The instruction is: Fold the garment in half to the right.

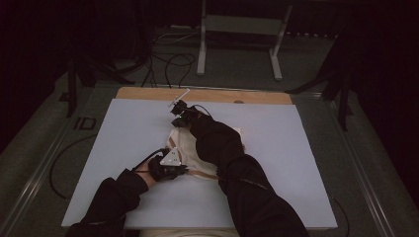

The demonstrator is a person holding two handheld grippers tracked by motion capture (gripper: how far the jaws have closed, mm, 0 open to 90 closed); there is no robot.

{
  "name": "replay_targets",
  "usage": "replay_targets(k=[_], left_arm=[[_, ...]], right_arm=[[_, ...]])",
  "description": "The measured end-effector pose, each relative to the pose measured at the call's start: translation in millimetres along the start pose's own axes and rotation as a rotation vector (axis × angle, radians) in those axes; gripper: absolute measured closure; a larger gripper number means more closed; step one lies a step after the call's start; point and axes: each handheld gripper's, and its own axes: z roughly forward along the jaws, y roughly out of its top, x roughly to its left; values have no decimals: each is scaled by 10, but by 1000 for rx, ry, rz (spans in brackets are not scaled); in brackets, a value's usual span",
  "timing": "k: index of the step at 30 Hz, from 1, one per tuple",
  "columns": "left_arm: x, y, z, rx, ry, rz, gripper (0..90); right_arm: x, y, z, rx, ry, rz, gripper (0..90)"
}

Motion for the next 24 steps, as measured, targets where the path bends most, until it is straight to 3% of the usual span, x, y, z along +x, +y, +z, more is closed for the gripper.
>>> replay_targets(k=[24], left_arm=[[-9, 338, -29, 37, -34, 92, 863]], right_arm=[[-118, -178, -326, -30, -25, 33, 876]])
